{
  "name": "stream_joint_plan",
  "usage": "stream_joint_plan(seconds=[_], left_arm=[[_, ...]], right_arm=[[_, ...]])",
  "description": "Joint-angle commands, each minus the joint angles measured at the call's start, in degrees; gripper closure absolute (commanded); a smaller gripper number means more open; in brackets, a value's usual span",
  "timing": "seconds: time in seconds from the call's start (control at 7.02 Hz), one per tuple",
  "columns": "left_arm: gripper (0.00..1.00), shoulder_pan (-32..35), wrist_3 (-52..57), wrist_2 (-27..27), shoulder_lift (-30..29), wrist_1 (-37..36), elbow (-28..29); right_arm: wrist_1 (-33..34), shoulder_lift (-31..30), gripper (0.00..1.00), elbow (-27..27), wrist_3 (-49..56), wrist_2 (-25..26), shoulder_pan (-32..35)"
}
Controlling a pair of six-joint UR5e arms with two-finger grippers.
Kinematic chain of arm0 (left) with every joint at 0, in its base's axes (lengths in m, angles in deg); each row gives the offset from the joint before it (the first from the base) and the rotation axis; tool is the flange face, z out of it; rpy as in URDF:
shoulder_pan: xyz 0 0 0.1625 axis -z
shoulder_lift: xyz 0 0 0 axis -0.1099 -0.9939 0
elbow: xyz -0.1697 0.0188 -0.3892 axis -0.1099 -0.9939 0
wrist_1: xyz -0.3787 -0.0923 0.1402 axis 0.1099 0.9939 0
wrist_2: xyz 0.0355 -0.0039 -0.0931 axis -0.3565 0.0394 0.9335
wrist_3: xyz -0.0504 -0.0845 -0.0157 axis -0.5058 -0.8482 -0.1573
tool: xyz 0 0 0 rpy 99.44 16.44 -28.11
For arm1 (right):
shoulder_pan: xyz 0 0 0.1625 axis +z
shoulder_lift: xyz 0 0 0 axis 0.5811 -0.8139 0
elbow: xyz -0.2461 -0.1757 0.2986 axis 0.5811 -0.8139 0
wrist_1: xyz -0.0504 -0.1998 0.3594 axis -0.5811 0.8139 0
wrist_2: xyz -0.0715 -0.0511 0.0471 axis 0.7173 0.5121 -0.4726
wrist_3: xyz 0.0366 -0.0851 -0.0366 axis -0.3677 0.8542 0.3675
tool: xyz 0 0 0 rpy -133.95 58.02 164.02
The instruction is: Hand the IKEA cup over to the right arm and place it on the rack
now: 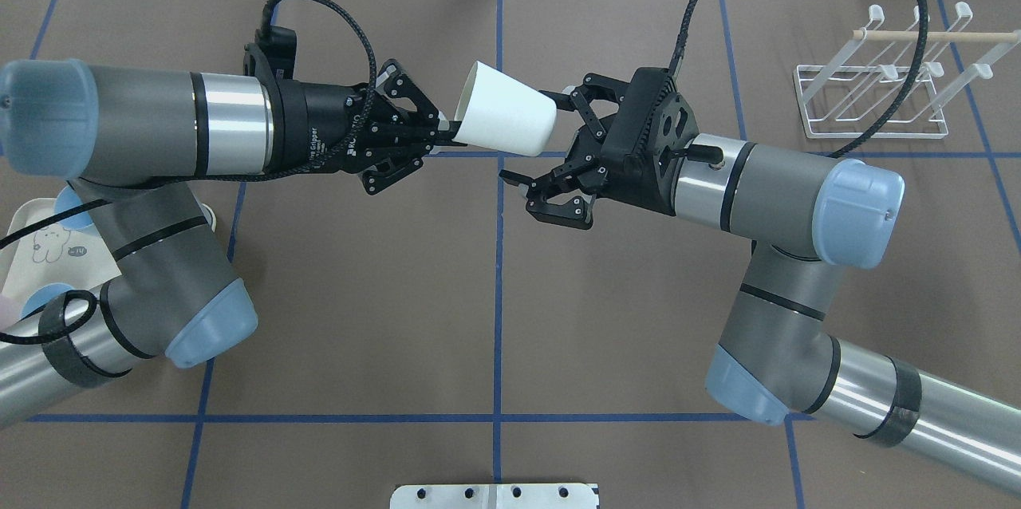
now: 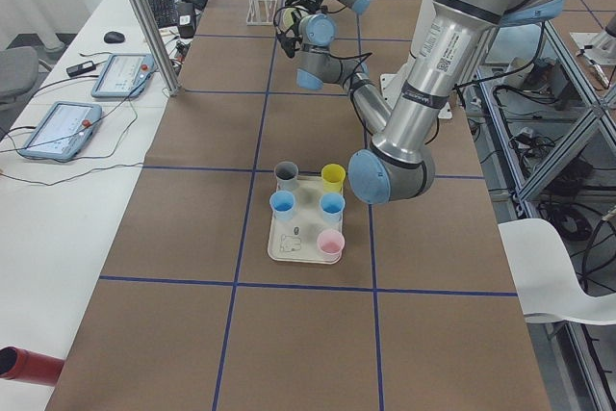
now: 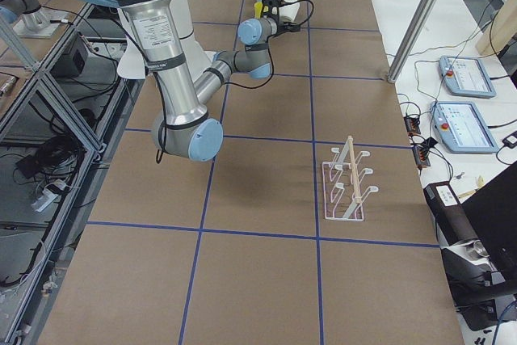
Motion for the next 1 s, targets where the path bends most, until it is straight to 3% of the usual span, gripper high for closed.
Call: stream_joint_plan(seconds=[0.0, 0.85], left_arm=[[1.00, -0.5, 0.0, -0.1, 0.2, 0.0, 0.1], [1.00, -1.4, 0.3, -1.6, 0.2, 0.0, 0.5]], right_arm=[[0.0, 0.0, 0.02, 0.0, 0.0, 0.0, -0.1], [0.0, 0.0, 0.02, 0.0, 0.8, 0.0, -0.5]])
